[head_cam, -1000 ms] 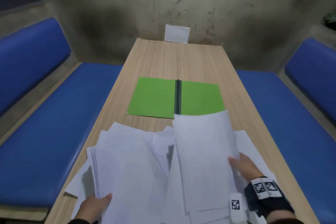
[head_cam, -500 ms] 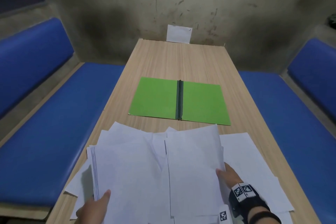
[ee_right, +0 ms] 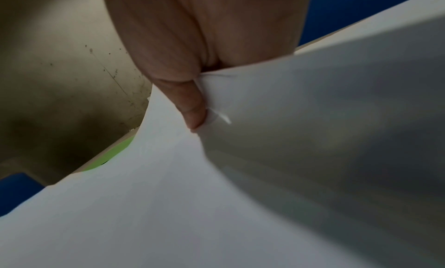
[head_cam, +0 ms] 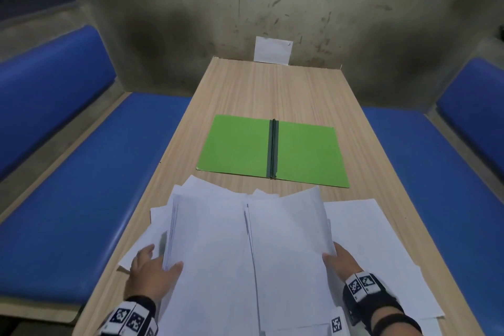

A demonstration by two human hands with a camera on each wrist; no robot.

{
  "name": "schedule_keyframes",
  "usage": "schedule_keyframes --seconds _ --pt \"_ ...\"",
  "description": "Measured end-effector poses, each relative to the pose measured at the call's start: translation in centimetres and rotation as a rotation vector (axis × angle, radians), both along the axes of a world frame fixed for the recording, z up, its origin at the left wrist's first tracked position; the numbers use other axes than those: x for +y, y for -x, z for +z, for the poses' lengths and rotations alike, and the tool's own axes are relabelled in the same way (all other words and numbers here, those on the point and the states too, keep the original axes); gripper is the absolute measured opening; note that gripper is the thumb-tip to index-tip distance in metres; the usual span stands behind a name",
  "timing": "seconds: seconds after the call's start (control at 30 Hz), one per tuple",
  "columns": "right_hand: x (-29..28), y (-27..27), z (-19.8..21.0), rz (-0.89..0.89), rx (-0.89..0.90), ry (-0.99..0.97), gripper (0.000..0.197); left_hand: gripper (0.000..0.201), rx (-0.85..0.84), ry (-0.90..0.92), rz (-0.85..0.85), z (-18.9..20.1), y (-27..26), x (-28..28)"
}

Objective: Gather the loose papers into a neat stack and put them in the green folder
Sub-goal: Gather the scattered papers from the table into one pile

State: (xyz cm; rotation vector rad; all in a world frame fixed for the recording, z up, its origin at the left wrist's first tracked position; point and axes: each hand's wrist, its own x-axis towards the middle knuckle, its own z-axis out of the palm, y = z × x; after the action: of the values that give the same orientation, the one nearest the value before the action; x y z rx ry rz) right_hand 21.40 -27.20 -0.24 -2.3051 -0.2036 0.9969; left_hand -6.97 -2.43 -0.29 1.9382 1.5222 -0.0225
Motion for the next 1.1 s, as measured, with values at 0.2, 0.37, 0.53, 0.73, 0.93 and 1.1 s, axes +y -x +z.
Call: schedule_keyframes --seconds 0.2,0.37,0.53,0.73,0.93,1.1 --pt "0.1 0.2 0.3 0.003 0.007 0.01 0.041 0.031 0.009 0.077 -0.026 0.3 -0.2 2.1" --pt "0.2 0.2 0.5 0.011 -0.009 0.01 0.04 0.029 -0.149 0.086 0.003 1.6 -0.4 1.8" --pt "0.9 0.0 0.9 -0.005 -0.071 -0.074 0.034 0.028 -0.348 0.107 0.107 3.3 1.2 1.2" --pt "3.0 -0.3 2.3 -0.137 -0.039 -0.324 0.023 0.021 -0.564 0.044 0.228 5.3 3.2 0.6" --pt "5.4 1.8 2.3 0.103 0.085 -0.212 0.029 0.057 -0.487 -0.238 0.233 7.0 4.6 2.5" --pt "7.8 3.6 0.2 0.346 -0.163 0.026 0.05 0.068 -0.442 -0.49 0.069 9.9 3.1 2.6"
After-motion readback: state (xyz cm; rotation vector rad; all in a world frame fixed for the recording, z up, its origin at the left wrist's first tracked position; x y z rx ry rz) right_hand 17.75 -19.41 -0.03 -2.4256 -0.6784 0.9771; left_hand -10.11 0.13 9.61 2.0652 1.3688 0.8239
